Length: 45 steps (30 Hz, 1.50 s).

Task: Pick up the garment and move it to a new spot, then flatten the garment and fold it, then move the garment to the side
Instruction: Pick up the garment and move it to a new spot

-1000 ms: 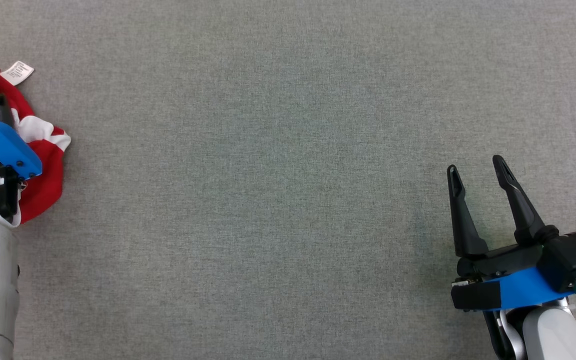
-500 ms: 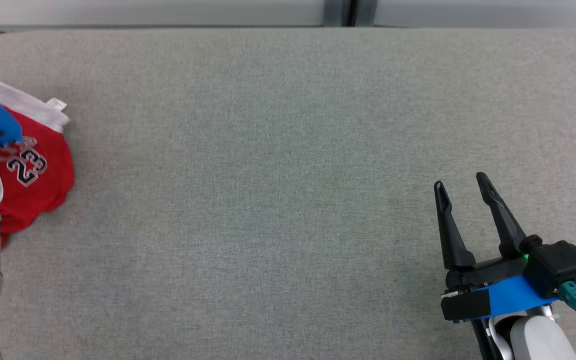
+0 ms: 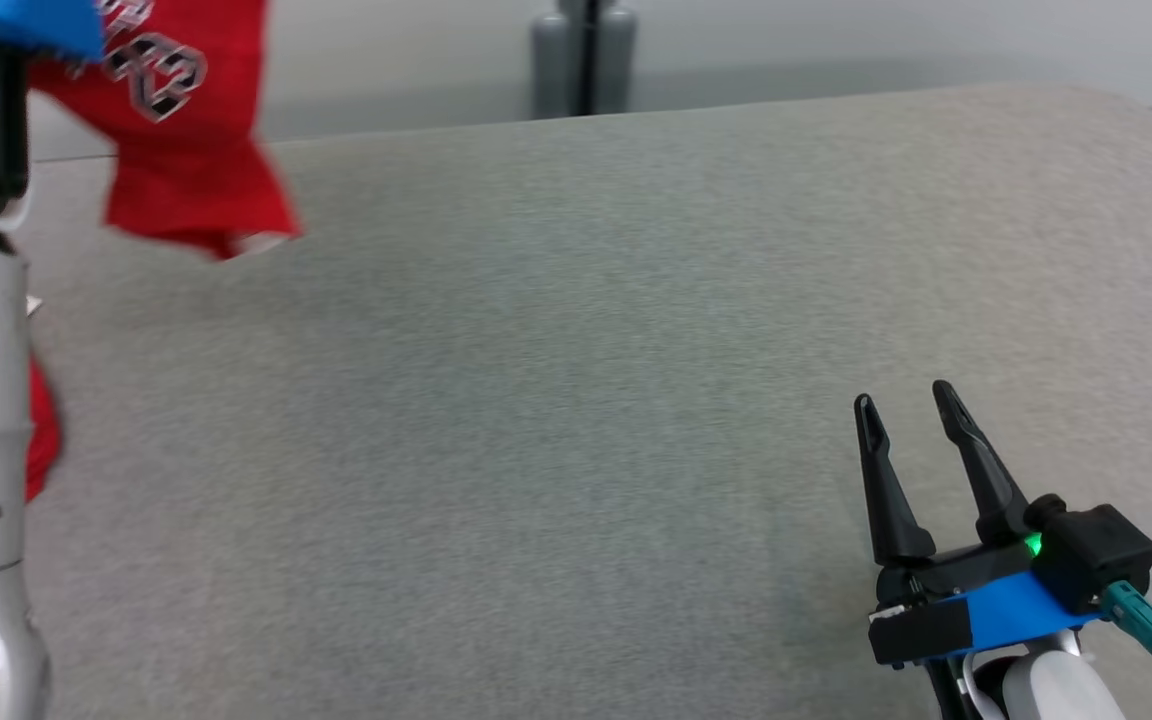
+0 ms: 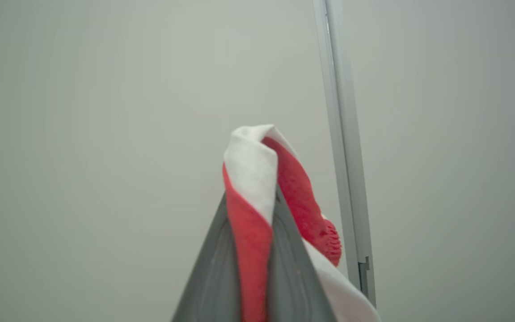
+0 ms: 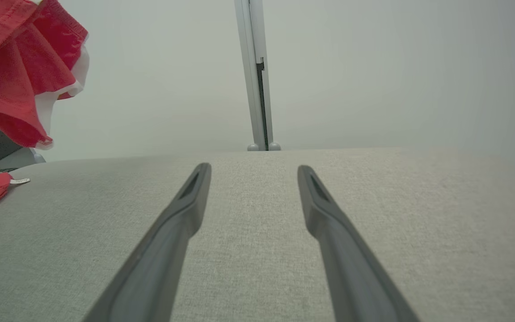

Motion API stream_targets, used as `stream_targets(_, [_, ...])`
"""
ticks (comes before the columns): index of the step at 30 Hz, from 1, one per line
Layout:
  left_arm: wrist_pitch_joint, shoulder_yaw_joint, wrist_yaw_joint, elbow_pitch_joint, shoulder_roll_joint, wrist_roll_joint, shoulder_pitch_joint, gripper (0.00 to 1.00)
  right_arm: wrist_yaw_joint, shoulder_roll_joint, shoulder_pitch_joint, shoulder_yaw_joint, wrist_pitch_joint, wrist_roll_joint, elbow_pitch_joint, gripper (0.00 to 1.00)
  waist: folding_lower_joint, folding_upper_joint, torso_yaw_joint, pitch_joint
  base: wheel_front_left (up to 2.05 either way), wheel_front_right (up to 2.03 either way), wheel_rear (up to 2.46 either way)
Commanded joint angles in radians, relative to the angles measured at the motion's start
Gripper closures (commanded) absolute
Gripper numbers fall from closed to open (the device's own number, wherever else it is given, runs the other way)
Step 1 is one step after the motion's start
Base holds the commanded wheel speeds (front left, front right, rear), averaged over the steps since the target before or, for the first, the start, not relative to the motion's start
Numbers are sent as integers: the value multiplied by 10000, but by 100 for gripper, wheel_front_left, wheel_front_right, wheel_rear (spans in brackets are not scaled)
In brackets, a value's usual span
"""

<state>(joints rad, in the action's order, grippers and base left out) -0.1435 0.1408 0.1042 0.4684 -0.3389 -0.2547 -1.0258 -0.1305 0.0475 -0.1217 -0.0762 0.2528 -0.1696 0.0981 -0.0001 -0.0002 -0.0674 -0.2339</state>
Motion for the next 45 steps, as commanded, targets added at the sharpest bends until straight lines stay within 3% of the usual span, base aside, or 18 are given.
stream_targets(1, [101, 154, 31, -420, 147, -2, -228, 100, -5, 53, -7, -10, 66, -77, 46, 0, 1, 2, -412, 200, 0, 0, 0])
stream_targets(8, [814, 1197, 174, -1908, 963, -258, -801, 100, -5, 52, -98, -160, 124, -422, 308, 0, 1, 2, -1794, 133, 0, 0, 0])
stream_targets(16, [1029, 2636, 230, -1607, 1704, -357, -112, 100, -5, 50, -80, -173, 131, -745, 163, 0, 1, 2, -2761, -98, 0, 0, 0])
stream_targets(33, [-54, 5033, 259, 1759, 2363, -920, 3515, 100, -5, 52, -105, -180, 132, -716, 354, 0, 1, 2, -2491, -162, 0, 0, 0])
stream_targets(34, [-145, 5214, 260, 2054, 2452, -981, 3700, 78, -5, 51, -80, -160, 132, -683, 396, 0, 1, 2, -2405, -135, 0, 0, 0])
stream_targets(35, [-236, 5289, 261, 2139, 2488, -981, 3719, 0, -5, 51, -62, -160, 132, -665, 418, 0, 1, 2, -2356, -110, 0, 0, 0])
stream_targets(45, [-1148, 5290, 71, 1032, 2769, -1194, 3734, 0, -5, 51, 176, -107, 133, -509, 638, 0, 1, 2, -1705, 490, 0, 0, 0])
